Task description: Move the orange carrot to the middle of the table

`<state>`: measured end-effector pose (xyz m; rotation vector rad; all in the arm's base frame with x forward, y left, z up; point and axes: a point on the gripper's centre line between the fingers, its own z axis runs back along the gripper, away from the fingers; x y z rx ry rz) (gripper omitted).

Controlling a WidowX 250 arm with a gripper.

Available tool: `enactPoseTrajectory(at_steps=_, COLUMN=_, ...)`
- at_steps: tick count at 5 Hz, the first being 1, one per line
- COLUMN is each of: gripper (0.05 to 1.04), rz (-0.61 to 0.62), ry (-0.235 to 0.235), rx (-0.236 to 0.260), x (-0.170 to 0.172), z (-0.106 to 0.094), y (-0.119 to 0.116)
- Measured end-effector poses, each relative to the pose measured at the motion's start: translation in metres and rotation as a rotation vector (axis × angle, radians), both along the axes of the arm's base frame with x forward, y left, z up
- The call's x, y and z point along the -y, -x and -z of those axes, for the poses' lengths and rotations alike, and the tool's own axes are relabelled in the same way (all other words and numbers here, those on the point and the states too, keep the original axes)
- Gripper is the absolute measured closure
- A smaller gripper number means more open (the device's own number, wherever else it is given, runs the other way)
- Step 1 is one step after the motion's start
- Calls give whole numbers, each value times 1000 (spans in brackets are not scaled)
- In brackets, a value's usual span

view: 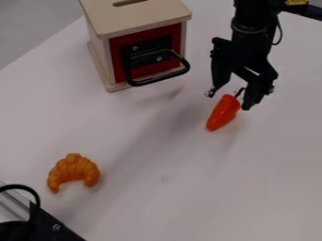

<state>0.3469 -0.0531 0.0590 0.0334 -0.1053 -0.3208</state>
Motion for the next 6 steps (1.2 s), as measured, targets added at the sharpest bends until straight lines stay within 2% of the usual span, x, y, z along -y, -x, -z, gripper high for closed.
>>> enactPoseTrajectory(at_steps=1, gripper=85, rz=-12, ry=-12, rx=-41, x=-3, z=7, y=1)
enactPoseTrajectory(at_steps=2, gripper=85, rz=-36, ry=-14, rx=-62, x=-3, z=15, y=2)
enactPoseTrajectory(at_steps=3, gripper=85, rz=-44, ry=-11, rx=-107, x=-2, z=36, y=5)
enactPoseTrajectory(at_steps=4, gripper=124, rz=-54, ry=-33, rx=-126, x=-4, z=43, y=3)
enactPoseTrajectory(at_steps=5, gripper=370, rz=-60, ry=-36, rx=-144, x=-3, z=50, y=4)
enactPoseTrajectory(at_steps=6, gripper=576, rz=-68, ry=-30, rx=-119, x=-1, z=52, y=3)
